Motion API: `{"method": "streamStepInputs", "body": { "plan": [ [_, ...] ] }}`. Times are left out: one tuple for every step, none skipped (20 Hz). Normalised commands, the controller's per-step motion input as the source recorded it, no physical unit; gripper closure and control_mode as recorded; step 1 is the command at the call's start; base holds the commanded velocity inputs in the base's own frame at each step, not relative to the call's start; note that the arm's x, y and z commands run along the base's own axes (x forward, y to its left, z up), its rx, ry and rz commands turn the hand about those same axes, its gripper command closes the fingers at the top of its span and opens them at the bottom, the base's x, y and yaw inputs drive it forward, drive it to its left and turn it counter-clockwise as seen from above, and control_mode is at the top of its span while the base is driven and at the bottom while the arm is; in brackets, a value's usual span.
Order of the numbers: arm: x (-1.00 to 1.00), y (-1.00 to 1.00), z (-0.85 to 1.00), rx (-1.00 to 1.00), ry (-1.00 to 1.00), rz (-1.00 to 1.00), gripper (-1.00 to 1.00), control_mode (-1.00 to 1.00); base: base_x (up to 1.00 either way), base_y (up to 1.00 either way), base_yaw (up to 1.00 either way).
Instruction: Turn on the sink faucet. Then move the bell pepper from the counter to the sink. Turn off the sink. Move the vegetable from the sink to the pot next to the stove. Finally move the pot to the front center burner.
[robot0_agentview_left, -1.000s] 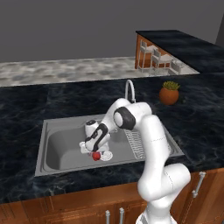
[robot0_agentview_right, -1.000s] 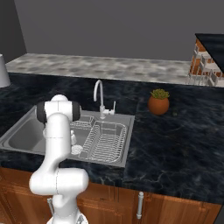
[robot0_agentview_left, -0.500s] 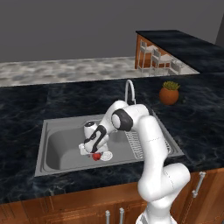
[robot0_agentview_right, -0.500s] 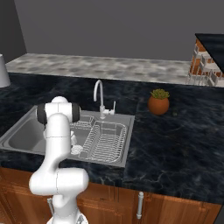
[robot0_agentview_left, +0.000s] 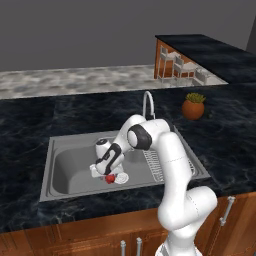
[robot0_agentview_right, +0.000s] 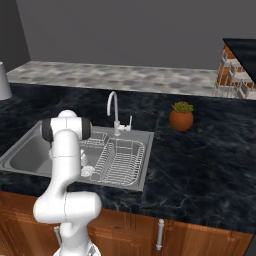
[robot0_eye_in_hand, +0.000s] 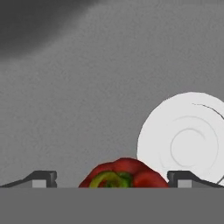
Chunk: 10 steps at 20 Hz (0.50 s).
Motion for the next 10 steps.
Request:
{"method": "streamStepInputs", "body": {
  "plan": [
    [-0.14,0.00,0.00,0.00,-0.03,0.00,-1.00,-1.00,0.00,0.00,0.00],
    [-0.11,0.00,-0.02,0.00,-0.02,0.00,-1.00,-1.00,0.00,0.00,0.00],
    [-0.17,0.00,-0.01,0.00,-0.03,0.00,-1.00,-1.00,0.00,0.00,0.00],
    [-0.12,0.00,-0.03,0.00,-0.03,0.00,-1.00,-1.00,0.00,0.00,0.00],
    [-0.14,-0.03,-0.02,0.00,-0.04,0.00,-1.00,-1.00,0.00,0.00,0.00],
    [-0.13,-0.04,-0.06,0.00,-0.03,0.00,-1.00,-1.00,0.00,0.00,0.00],
    [-0.14,-0.06,-0.05,0.00,-0.03,0.00,-1.00,-1.00,0.00,0.00,0.00],
    [-0.08,-0.06,-0.08,0.00,-0.01,0.00,-1.00,-1.00,0.00,0.00,0.00],
    [-0.02,-0.08,-0.12,0.00,-0.02,0.00,-1.00,-1.00,0.00,0.00,0.00],
    [0.00,-0.08,-0.12,0.00,-0.02,0.00,-1.00,-1.00,0.00,0.00,0.00]
  ]
}}
